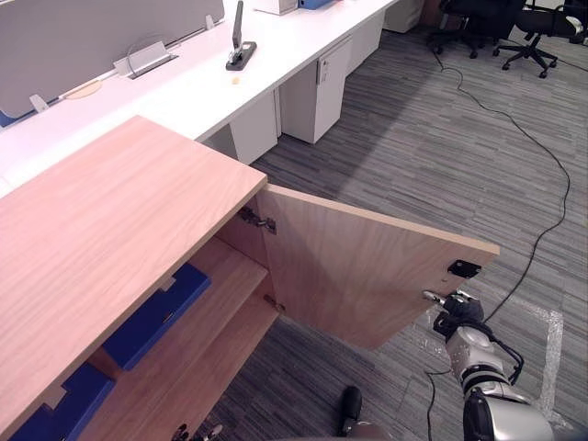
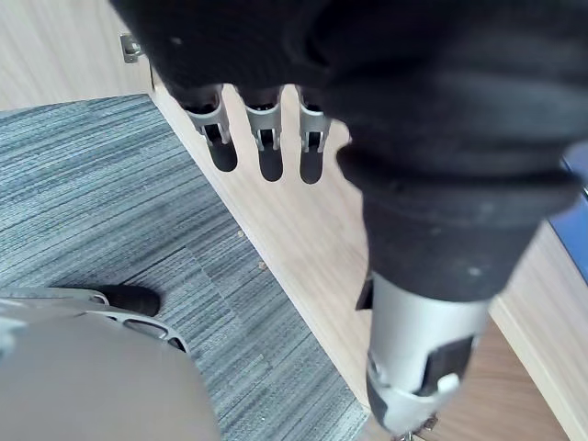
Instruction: Walk over to the cabinet, pick up the folder, carry it to the office cabinet, place the folder inside the office cabinet, then close the office cabinet door
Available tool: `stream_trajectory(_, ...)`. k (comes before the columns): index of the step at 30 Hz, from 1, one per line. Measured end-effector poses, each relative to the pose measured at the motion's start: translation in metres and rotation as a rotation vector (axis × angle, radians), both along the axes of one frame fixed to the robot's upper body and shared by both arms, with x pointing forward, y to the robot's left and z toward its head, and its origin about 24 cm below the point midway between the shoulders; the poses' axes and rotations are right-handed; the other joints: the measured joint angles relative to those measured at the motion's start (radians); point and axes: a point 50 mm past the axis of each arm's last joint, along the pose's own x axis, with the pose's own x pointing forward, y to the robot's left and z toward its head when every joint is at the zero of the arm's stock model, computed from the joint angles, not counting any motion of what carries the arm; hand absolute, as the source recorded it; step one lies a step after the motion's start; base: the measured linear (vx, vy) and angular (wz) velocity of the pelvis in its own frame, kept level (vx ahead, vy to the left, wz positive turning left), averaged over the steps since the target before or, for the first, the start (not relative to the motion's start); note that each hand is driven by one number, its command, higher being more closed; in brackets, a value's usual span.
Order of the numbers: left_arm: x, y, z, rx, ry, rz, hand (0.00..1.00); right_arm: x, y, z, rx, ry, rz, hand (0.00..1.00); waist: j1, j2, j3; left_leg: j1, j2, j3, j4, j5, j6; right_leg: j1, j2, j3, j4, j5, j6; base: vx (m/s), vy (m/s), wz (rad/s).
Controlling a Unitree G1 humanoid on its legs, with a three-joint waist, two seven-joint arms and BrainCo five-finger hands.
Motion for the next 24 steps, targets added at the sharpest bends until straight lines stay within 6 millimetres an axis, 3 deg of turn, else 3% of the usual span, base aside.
stream_trajectory(5,-0.001,0.0,-0.001,-0.002,0.01,-0.003,0.0,-0.005,-0.002,-0.006,0.017,0.026,-0.018,0.0,-0.001,-0.001,0.0,0.028,-0.007,0.019,-0.013,-0.002,0.002,0.01,-0.001,0.021,-0.001,0.0,0.0,-0.03,0.058,-0.1)
stream_trajectory(10,-0.003,0.0,-0.001,-0.004,0.02,-0.003,0.0,-0.012,-0.016,-0.005,0.015,0.042,-0.067,0.0,-0.005,0.0,0.0,0.029,-0.006,0.029,-0.013,-0.005,0.0,0.005,0.003,0.031,-0.001,-0.001,0.0,-0.03,0.009,-0.08)
stream_trajectory(19,0.002,-0.001,-0.001,-0.004,0.012,-0.016,0.0,0.009,-0.017,0.016,-0.037,-0.007,-0.008,0.0,-0.003,0.001,0.0,0.029,0.0,0.052,-0.013,-0.008,-0.004,-0.007,0.014,0.05,-0.001,-0.001,0.0,-0.03,-0.003,-0.07)
stream_trajectory(22,0.002,0.0,-0.001,-0.003,0.013,-0.03,0.0,0.021,-0.016,0.032,-0.109,-0.051,0.063,0.0,-0.006,0.001,0.0,0.028,0.002,0.052,-0.011,-0.008,-0.005,-0.008,0.015,0.05,-0.001,-0.001,-0.001,-0.04,-0.007,-0.01)
stream_trajectory(24,0.002,0.0,-0.001,-0.002,0.012,-0.036,0.0,0.038,-0.005,0.051,-0.169,-0.127,0.163,0.0,-0.004,0.0,0.0,0.027,0.009,0.051,-0.009,-0.008,-0.005,-0.008,0.018,0.05,-0.001,-0.001,-0.001,-0.06,-0.021,0.0)
